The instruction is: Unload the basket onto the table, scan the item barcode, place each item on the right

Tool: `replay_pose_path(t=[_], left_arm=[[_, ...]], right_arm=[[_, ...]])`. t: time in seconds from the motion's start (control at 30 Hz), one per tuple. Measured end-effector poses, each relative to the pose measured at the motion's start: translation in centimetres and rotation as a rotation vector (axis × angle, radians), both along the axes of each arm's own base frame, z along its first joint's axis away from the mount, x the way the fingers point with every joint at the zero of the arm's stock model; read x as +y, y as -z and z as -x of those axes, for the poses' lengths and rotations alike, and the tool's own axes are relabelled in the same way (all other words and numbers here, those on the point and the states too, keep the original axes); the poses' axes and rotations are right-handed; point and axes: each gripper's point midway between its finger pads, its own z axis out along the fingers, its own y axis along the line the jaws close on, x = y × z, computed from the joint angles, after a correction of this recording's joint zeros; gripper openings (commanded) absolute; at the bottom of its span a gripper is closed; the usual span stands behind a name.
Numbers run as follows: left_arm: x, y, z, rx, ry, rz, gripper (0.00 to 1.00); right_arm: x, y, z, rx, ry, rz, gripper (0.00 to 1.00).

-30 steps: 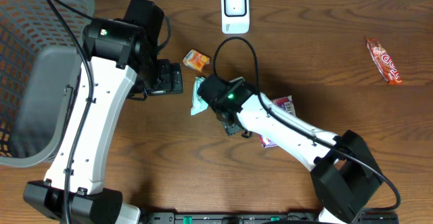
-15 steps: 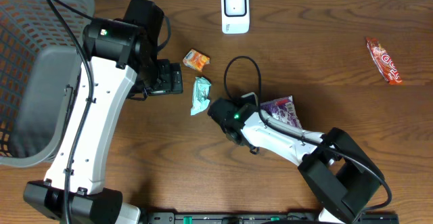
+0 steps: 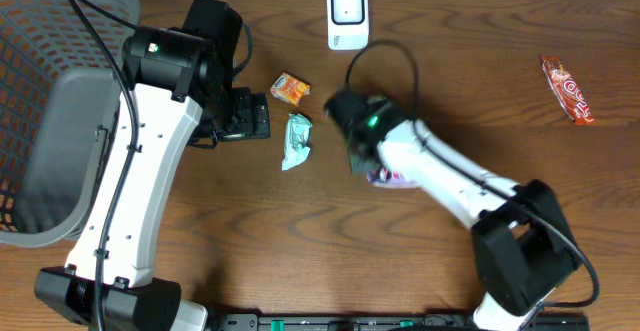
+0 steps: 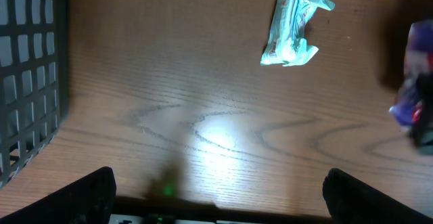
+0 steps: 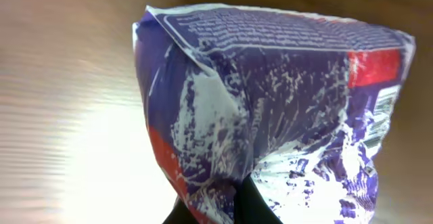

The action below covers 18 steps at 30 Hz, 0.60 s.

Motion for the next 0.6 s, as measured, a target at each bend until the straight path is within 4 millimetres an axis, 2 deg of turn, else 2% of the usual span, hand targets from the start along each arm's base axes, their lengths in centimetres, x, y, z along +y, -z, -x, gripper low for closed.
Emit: replay_pose_path(t=[0.07,0.1,0.2,0.37,0.5,0.57,0.6], left_arm=[[0.0,0.0,0.0,0.000,0.000,0.000,0.98],[0.0,0.0,0.0,0.000,0.000,0.000,0.98],[0.0,0.0,0.0,-0.001,0.000,0.000,0.98],[0.0,0.0,0.0,-0.001,0.000,0.000,0.98],[0.0,0.0,0.0,0.000,0.000,0.000,0.98],[0.0,0.0,0.0,-0.001,0.000,0.000,0.98],[0.0,0.0,0.0,-0.001,0.000,0.000,0.98]], right_arm=[[1.0,-1.3,-1.3,0.029,-0.018,-0.126,0.01],[1.7,-2.2,-2.0,0.064,-0.037,-0.243,0.01],[2.8,-3.4,-2.4,0.150,-0.082,-0.497,0.01],[2.1,-6.1,-3.5,0.205,-0.103,-0.911,0.01],[0.3,-4.5,-2.3,0.250,-0.059,-1.103,0.02],[-1.0,-3.0,-1.0,0.291,0.004,-1.146,0.15],[-1.7,-2.4,-0.5,0.305,0.035,-1.157,0.18]])
